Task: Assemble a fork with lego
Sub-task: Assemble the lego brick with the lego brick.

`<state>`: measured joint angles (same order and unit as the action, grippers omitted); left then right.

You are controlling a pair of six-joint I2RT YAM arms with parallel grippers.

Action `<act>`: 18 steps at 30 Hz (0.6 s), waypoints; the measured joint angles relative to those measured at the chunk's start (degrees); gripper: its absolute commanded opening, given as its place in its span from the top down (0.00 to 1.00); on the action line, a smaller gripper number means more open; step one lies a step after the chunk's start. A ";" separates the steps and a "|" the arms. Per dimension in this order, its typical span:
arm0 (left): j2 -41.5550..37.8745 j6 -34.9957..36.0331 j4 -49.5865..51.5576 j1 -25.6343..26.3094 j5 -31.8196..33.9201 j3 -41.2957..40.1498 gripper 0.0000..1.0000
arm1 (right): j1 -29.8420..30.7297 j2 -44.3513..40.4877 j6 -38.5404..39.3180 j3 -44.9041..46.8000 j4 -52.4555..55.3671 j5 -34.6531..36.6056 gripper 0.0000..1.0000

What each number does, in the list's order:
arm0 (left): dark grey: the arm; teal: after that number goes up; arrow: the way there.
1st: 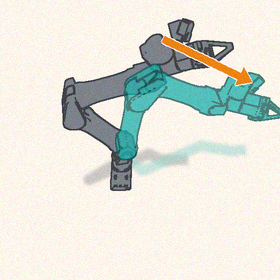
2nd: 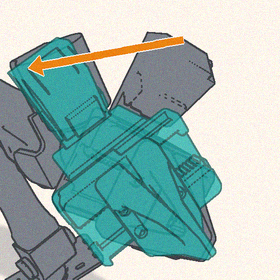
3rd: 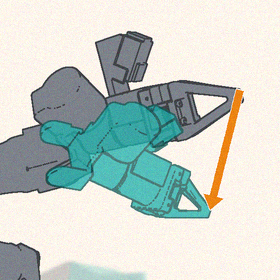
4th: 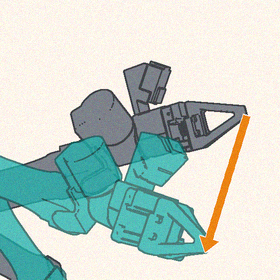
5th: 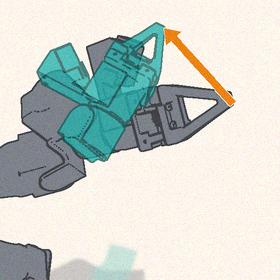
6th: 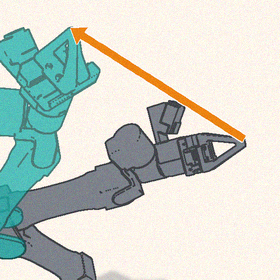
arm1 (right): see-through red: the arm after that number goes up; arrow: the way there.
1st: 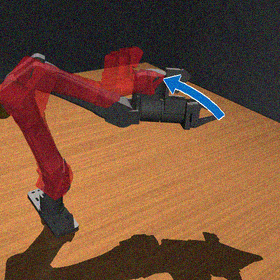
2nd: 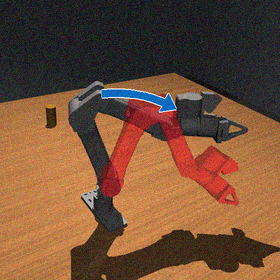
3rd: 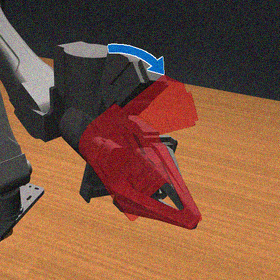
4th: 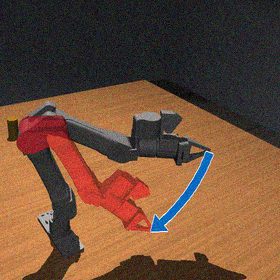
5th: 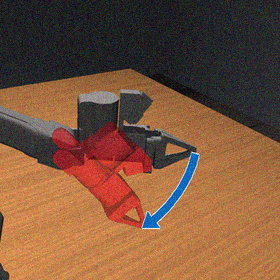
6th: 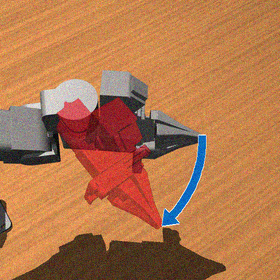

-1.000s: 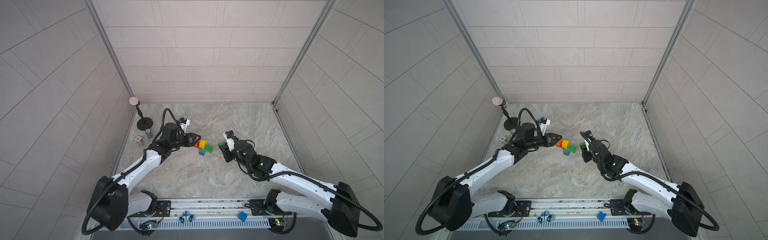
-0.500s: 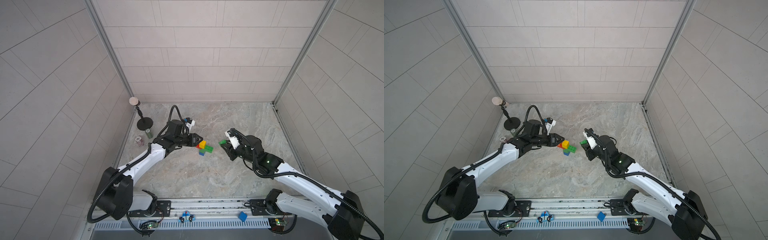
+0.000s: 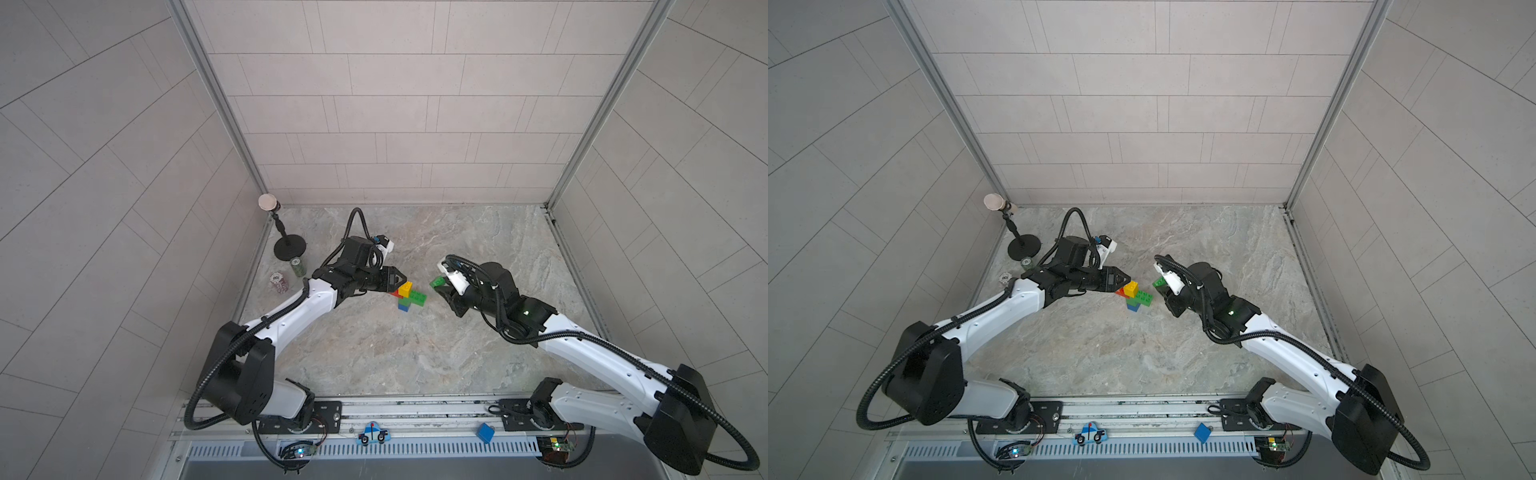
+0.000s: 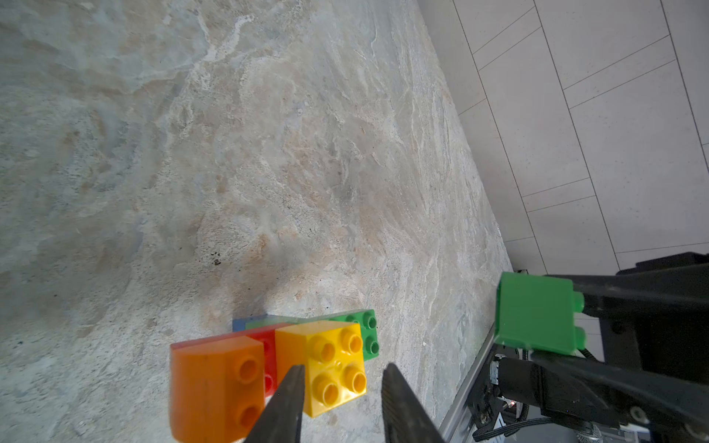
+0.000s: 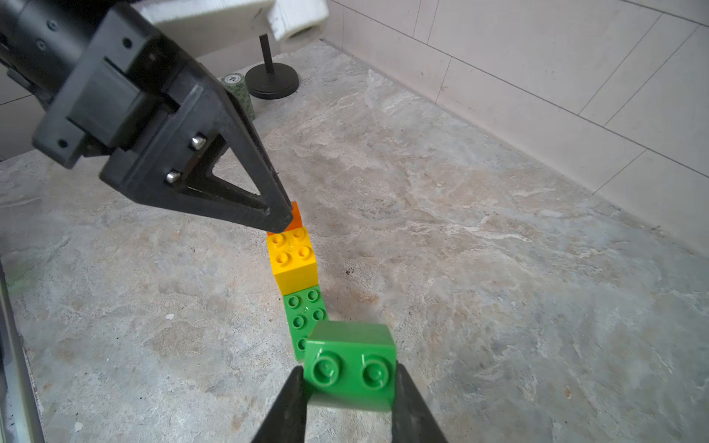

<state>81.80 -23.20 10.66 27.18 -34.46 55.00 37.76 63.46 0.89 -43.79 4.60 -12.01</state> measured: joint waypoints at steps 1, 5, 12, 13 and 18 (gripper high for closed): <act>0.13 0.13 0.07 0.00 0.00 0.00 0.62 | 0.00 0.07 0.22 0.20 -0.20 -0.37 1.00; 0.81 0.33 0.24 0.02 -0.02 0.00 0.63 | 0.00 -0.59 0.98 1.49 -2.40 -1.03 1.00; 1.40 0.39 0.42 0.15 -0.02 0.11 0.67 | 0.00 -0.68 4.50 1.81 -5.07 -1.25 1.00; 1.42 0.42 0.46 0.22 -0.02 0.11 0.68 | 0.09 -0.17 5.99 1.25 -4.42 -1.29 1.00; 1.46 0.79 0.61 0.26 0.00 0.13 0.69 | 0.15 1.05 8.94 0.20 -2.99 -1.88 1.00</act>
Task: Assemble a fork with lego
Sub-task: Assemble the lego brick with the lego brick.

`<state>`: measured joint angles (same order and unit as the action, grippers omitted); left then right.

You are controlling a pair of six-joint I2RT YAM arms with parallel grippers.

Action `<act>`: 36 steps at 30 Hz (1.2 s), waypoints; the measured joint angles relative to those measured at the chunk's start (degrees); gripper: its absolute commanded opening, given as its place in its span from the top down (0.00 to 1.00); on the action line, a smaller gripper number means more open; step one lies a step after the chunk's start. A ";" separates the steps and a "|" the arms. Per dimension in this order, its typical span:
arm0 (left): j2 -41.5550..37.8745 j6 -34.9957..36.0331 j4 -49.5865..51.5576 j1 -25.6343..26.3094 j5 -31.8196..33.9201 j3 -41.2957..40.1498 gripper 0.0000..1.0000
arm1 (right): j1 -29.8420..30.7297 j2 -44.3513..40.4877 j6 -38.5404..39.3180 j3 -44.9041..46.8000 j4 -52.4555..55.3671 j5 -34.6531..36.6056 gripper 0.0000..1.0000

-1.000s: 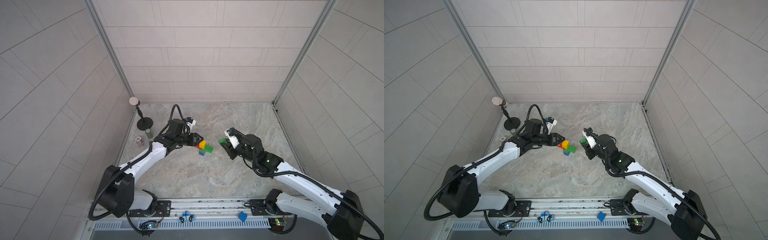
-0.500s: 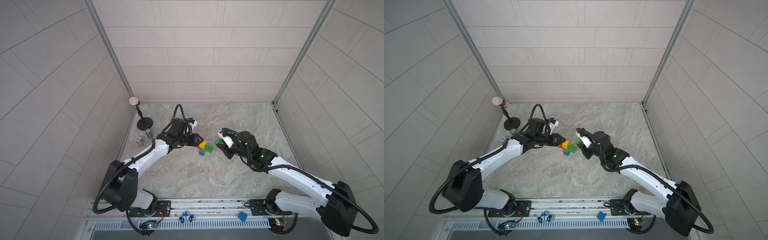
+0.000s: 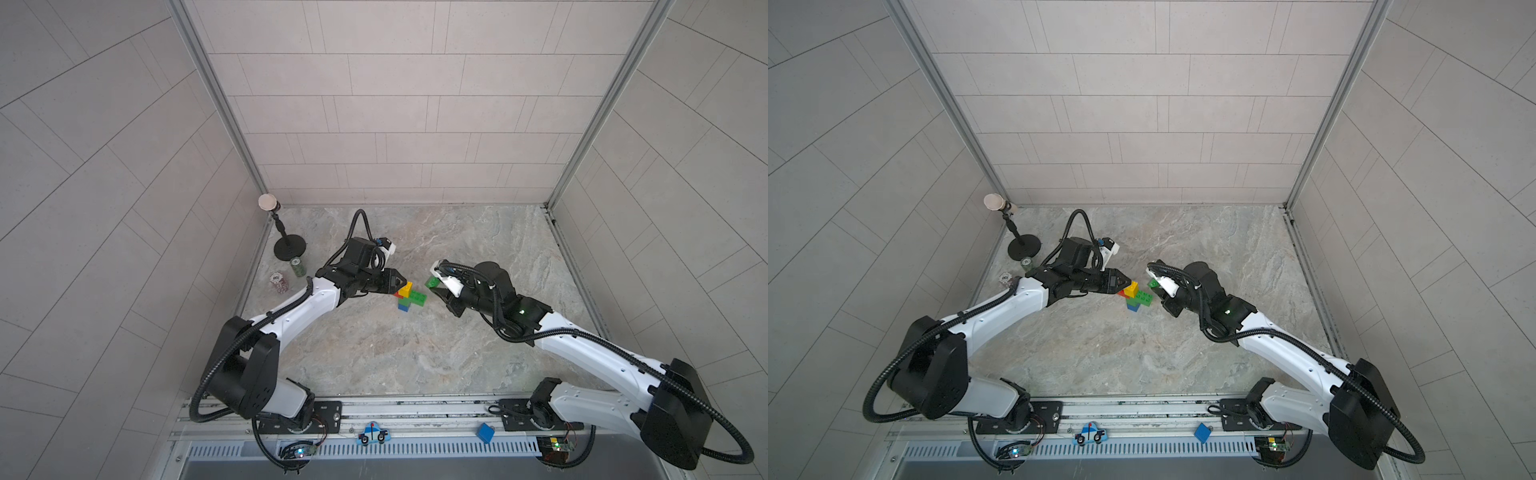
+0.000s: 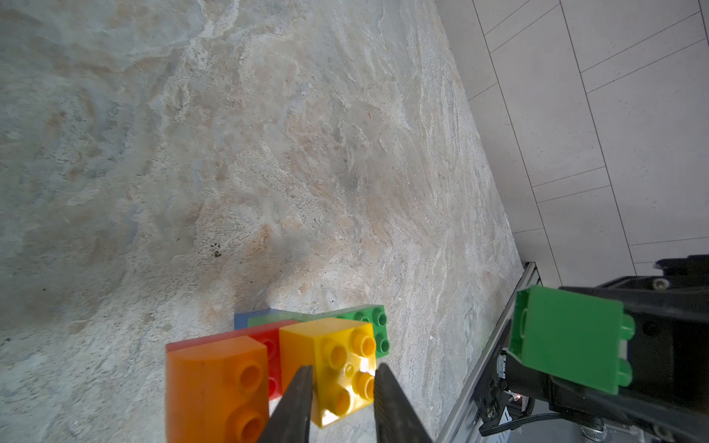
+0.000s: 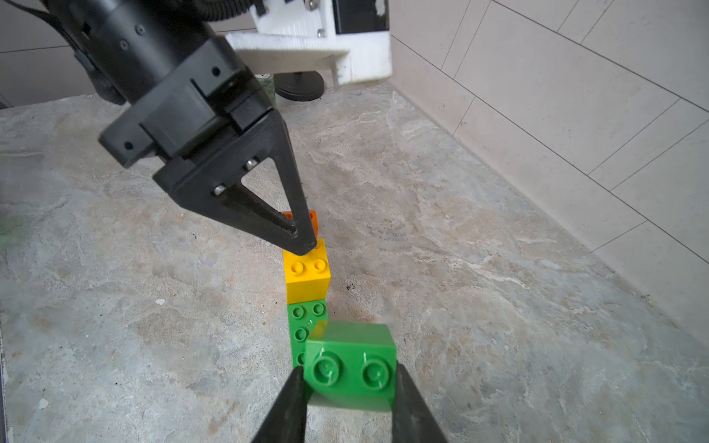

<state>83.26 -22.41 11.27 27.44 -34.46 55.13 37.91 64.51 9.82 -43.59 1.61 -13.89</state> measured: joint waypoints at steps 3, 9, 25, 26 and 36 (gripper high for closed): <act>0.00 0.02 0.33 0.02 0.09 0.11 0.69 | -0.39 0.20 -0.39 -0.46 1.77 -0.59 1.00; 0.37 0.24 1.29 0.02 0.24 0.68 0.69 | -1.44 3.39 -0.83 -3.61 5.62 -2.21 1.00; 1.05 0.44 2.40 0.22 0.72 0.90 0.70 | -1.49 4.35 -1.05 -3.98 8.15 -3.89 1.00; 1.11 0.44 2.40 0.26 0.74 0.90 0.71 | -1.49 4.35 -1.07 -3.98 8.15 -3.91 1.00; 1.33 0.66 2.60 0.46 1.03 0.96 0.74 | -1.49 4.33 -1.05 -3.98 8.17 -3.96 1.00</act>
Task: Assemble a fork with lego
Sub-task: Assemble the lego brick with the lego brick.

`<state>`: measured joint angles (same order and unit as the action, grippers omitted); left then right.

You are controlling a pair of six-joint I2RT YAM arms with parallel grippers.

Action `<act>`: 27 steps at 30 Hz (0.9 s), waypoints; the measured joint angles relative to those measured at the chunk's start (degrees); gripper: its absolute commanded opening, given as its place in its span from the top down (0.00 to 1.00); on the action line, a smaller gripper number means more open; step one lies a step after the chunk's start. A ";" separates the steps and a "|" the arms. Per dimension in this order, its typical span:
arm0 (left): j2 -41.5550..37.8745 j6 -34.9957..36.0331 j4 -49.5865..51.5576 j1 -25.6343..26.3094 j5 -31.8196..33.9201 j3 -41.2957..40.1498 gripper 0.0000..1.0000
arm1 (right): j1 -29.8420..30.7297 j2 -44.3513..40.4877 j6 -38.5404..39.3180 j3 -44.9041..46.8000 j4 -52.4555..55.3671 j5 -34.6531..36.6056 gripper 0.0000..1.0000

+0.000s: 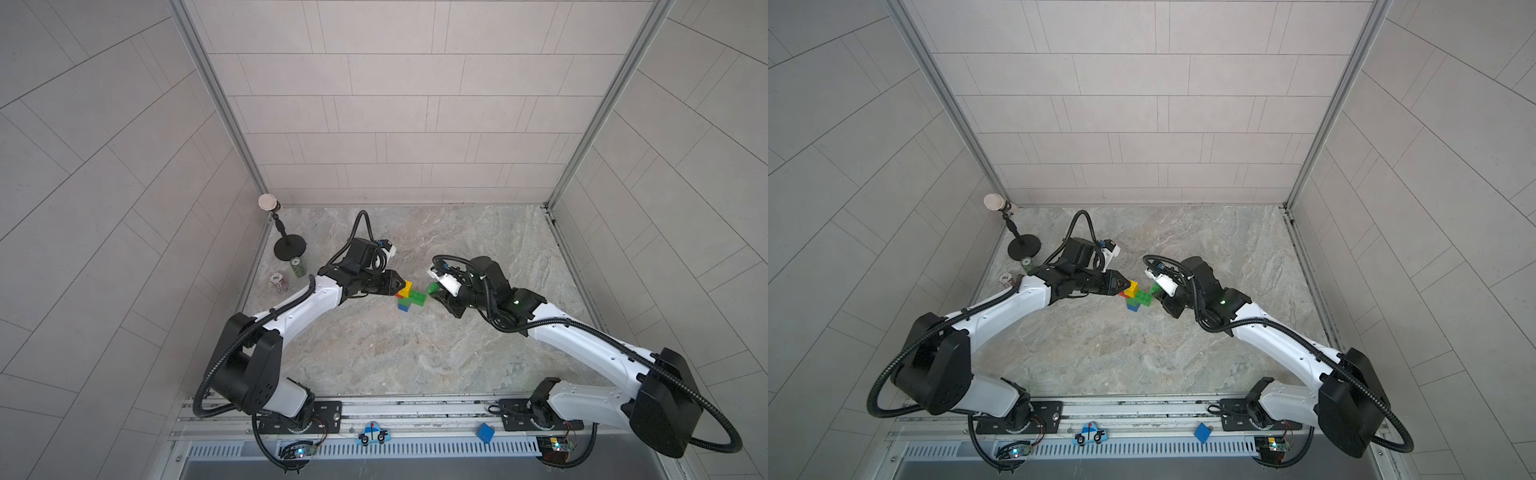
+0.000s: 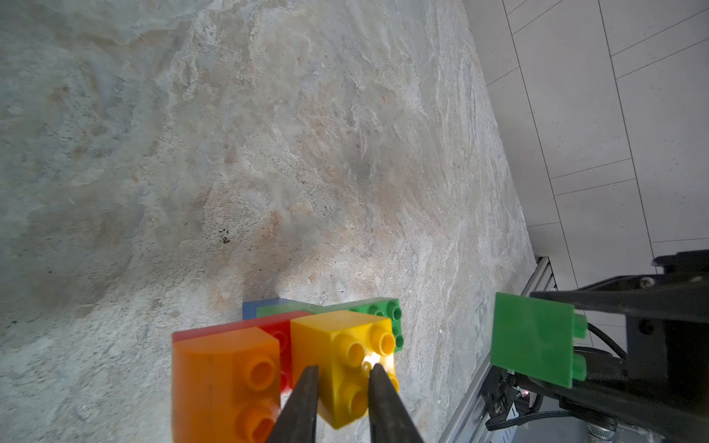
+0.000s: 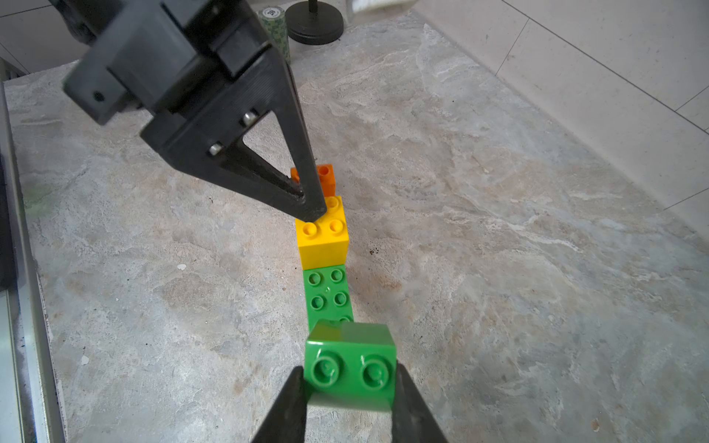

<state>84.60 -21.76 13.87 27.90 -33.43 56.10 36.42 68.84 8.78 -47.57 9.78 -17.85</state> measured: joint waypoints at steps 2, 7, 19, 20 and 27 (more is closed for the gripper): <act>0.00 0.07 0.09 0.00 0.09 0.09 0.74 | 0.00 0.02 0.04 0.00 0.04 -0.39 1.00; 0.00 0.39 0.17 0.00 0.20 0.15 0.75 | 0.00 0.66 1.42 -0.11 0.44 -2.12 1.00; 0.00 0.83 1.05 0.00 0.50 0.66 0.76 | 0.00 9.01 4.81 -7.04 4.72 -4.22 1.00; 0.00 0.83 1.07 0.00 0.50 0.68 0.76 | 0.00 9.60 4.81 -7.56 5.16 -4.15 1.00; 0.28 1.07 1.46 0.55 0.48 1.05 0.76 | 0.04 11.04 4.83 -9.03 7.85 -3.13 1.00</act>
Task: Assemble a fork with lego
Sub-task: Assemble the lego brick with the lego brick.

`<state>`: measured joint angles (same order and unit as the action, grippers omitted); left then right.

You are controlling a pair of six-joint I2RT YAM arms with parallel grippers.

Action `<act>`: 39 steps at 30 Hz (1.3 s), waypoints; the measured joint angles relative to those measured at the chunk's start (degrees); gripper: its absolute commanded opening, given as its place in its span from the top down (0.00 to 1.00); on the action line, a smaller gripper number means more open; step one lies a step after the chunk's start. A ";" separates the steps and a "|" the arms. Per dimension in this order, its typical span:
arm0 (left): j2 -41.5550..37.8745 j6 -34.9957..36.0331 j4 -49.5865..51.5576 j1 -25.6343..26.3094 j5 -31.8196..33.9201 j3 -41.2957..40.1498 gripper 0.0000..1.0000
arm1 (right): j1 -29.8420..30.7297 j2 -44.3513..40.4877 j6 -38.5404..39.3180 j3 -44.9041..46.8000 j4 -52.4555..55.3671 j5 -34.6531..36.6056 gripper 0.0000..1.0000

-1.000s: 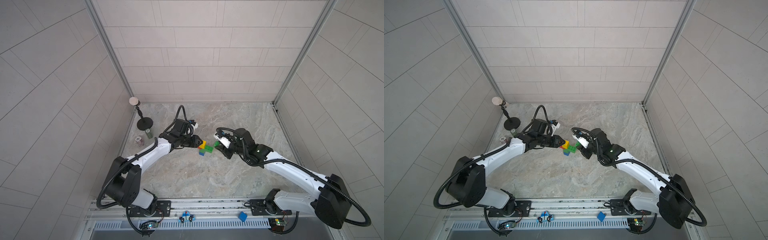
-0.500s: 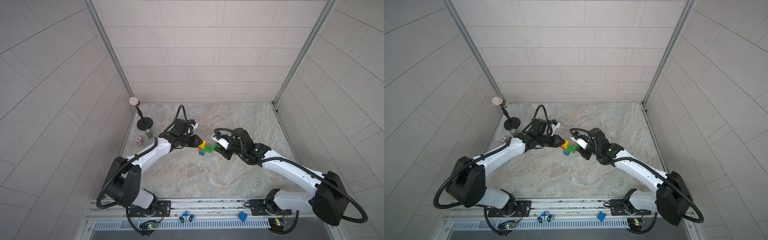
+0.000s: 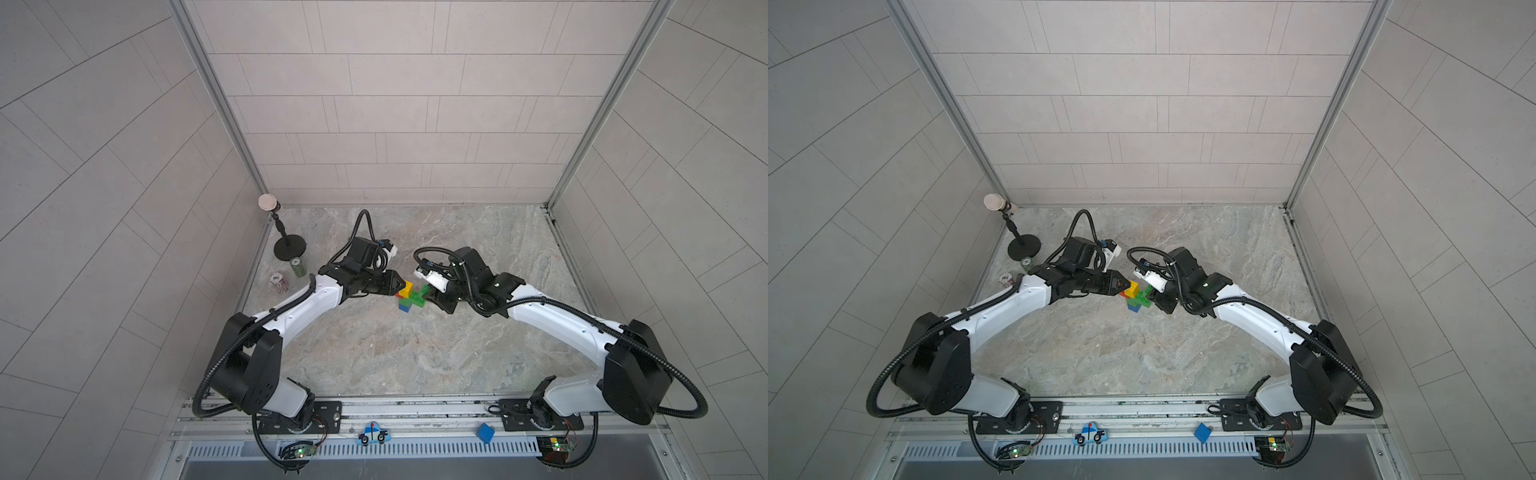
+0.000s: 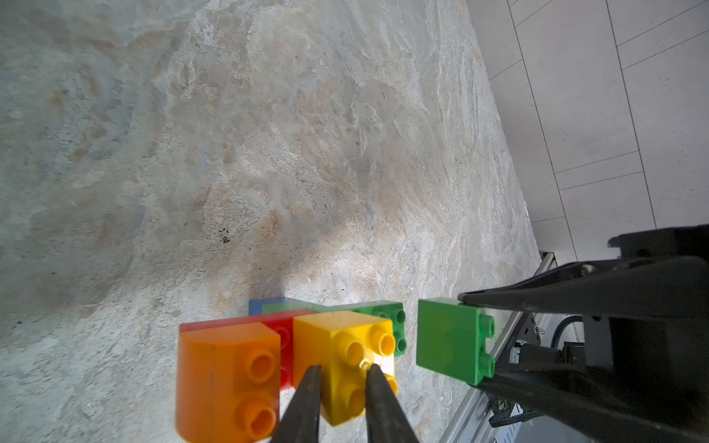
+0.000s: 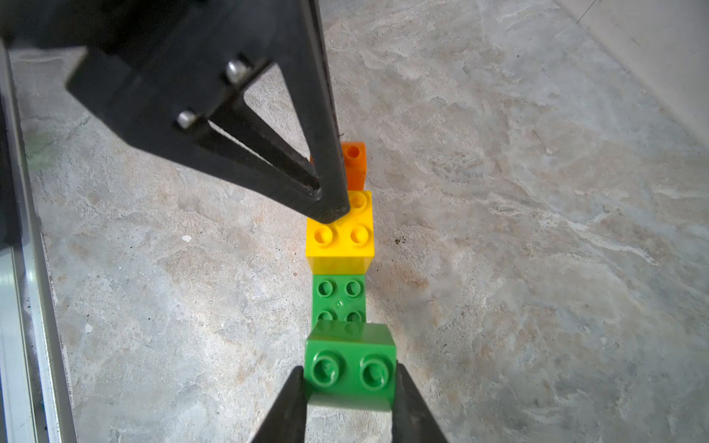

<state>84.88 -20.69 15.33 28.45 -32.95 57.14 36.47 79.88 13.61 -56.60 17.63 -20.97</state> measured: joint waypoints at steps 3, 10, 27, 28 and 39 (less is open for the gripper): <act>0.20 0.22 0.04 0.42 -0.02 0.17 0.76 | 0.00 0.00 -0.09 0.00 0.37 0.48 1.00; 0.26 0.96 0.70 0.90 0.02 0.50 0.76 | 0.00 0.00 -0.11 0.00 1.03 0.83 1.00; 0.52 2.43 2.60 2.08 1.40 1.68 0.76 | 0.00 -1.90 -0.39 0.81 1.97 2.10 1.00; 0.57 2.51 2.60 2.10 1.49 1.70 0.76 | 0.00 -1.90 -0.37 0.81 1.99 2.08 1.00; 0.63 2.73 2.60 2.23 1.92 1.77 0.75 | 1.68 -1.64 -0.04 0.81 2.99 2.40 1.00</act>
<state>85.52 -17.96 17.93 30.68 -31.03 58.92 38.15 78.24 13.56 -55.79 20.62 -18.57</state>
